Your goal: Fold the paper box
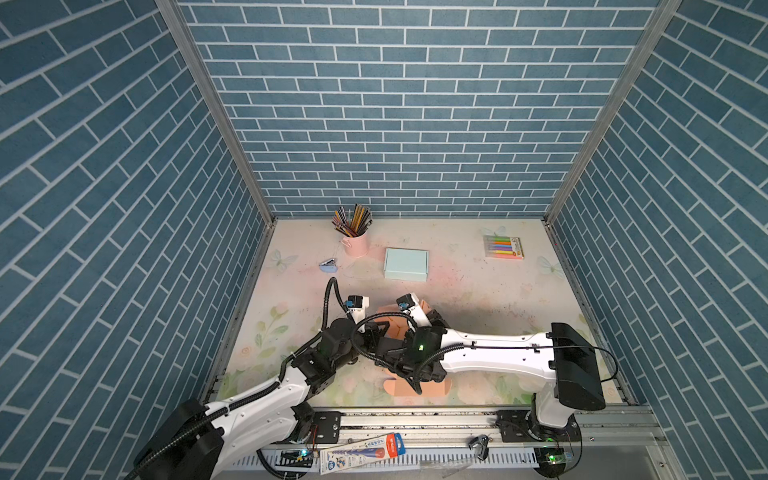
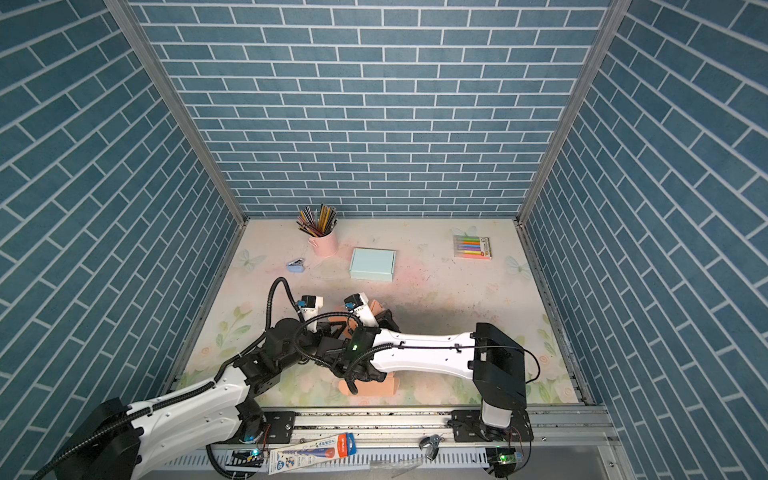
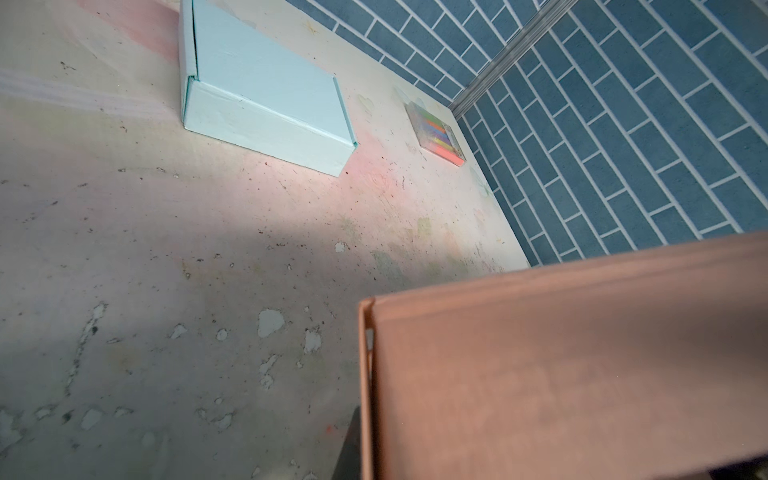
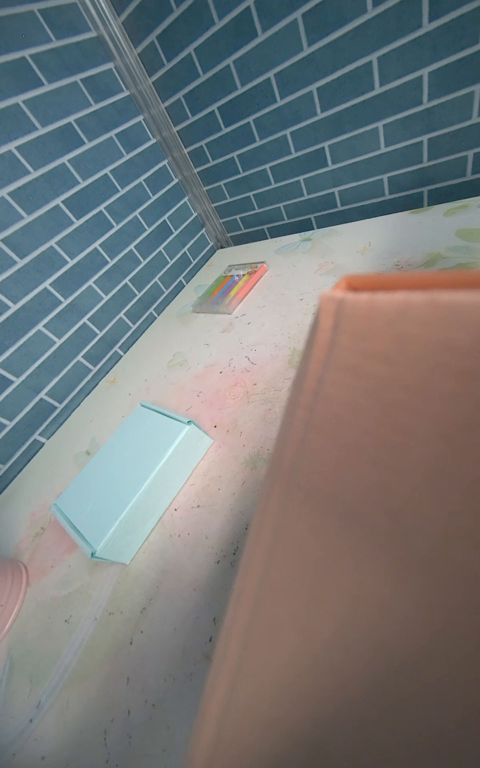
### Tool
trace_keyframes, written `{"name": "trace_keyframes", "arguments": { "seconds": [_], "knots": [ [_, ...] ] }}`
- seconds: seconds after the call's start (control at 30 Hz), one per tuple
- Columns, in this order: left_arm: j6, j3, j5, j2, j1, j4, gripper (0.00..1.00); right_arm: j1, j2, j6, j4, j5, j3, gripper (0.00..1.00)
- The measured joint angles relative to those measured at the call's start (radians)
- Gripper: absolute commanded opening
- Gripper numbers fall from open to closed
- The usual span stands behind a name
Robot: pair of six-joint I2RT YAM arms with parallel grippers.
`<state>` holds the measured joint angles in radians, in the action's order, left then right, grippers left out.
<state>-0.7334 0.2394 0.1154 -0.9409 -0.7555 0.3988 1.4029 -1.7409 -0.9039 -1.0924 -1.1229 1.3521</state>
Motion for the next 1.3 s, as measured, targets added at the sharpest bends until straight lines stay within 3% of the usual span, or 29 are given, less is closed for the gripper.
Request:
{"name": "trace_keyframes", "arguments": {
  "seconds": [0.13,0.27,0.43,0.57,0.77,1.1,1.2,1.3],
  "knots": [
    [-0.013,0.01,-0.029,-0.017,-0.038,0.014,0.06,0.0,0.0,-0.068,-0.054,-0.012,0.0,0.0],
    [-0.019,0.013,-0.053,-0.025,-0.066,0.031,0.06,0.001,0.0,-0.127,-0.095,-0.029,-0.005,0.0],
    [-0.025,0.013,-0.078,-0.026,-0.085,0.032,0.06,0.006,0.0,-0.164,-0.102,-0.047,-0.022,0.19],
    [-0.038,0.013,-0.092,-0.026,-0.089,0.032,0.06,0.009,0.0,-0.214,-0.137,-0.077,-0.024,0.22],
    [-0.044,0.013,-0.095,-0.026,-0.089,0.037,0.05,0.029,-0.01,-0.322,-0.224,-0.101,-0.024,0.16],
    [-0.044,0.013,-0.092,-0.026,-0.092,0.042,0.06,0.04,-0.024,-0.357,-0.248,-0.114,-0.024,0.03],
    [-0.044,0.013,-0.092,-0.026,-0.092,0.042,0.05,0.043,-0.025,-0.357,-0.253,-0.119,-0.024,0.07],
    [-0.044,0.013,-0.093,-0.026,-0.093,0.042,0.06,0.045,-0.025,-0.362,-0.256,-0.119,-0.024,0.21]
  ]
}}
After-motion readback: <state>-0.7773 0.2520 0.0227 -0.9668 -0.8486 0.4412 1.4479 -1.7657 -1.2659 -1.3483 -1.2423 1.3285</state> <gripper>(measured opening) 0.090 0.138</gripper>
